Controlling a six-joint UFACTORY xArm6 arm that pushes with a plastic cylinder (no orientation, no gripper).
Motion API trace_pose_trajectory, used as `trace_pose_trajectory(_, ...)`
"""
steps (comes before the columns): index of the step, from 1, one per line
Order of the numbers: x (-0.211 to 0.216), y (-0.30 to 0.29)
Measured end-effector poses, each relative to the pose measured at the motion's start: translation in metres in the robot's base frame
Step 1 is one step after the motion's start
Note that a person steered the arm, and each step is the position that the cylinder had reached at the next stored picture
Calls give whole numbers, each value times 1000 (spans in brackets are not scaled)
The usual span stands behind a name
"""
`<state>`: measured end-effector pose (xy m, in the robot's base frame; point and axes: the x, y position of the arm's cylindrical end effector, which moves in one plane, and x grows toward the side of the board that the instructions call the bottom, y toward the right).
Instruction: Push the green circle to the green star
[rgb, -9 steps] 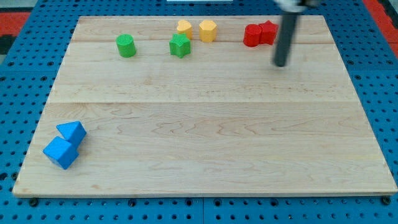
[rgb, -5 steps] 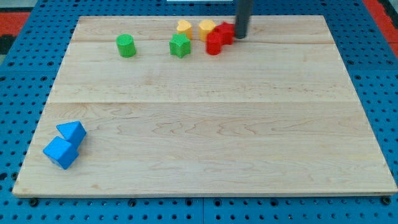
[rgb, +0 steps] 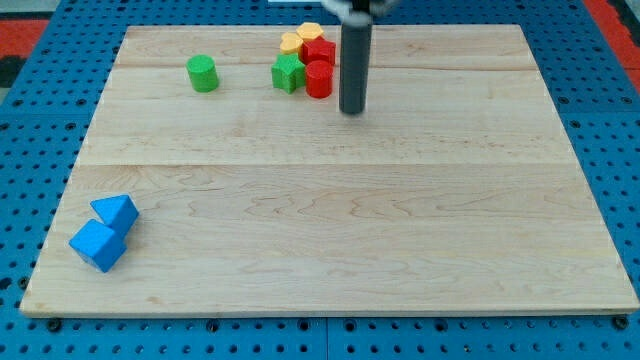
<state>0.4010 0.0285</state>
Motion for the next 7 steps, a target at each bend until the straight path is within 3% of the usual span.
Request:
trace_pose_trajectory(1,3,-98)
trace_pose_trajectory(3,-54,-265)
trace_pose_trajectory(4,-96,-245)
trace_pose_trajectory(5,-95,-129)
trace_pose_trajectory(6,-99,-140)
trace_pose_trajectory(7,-31,-193)
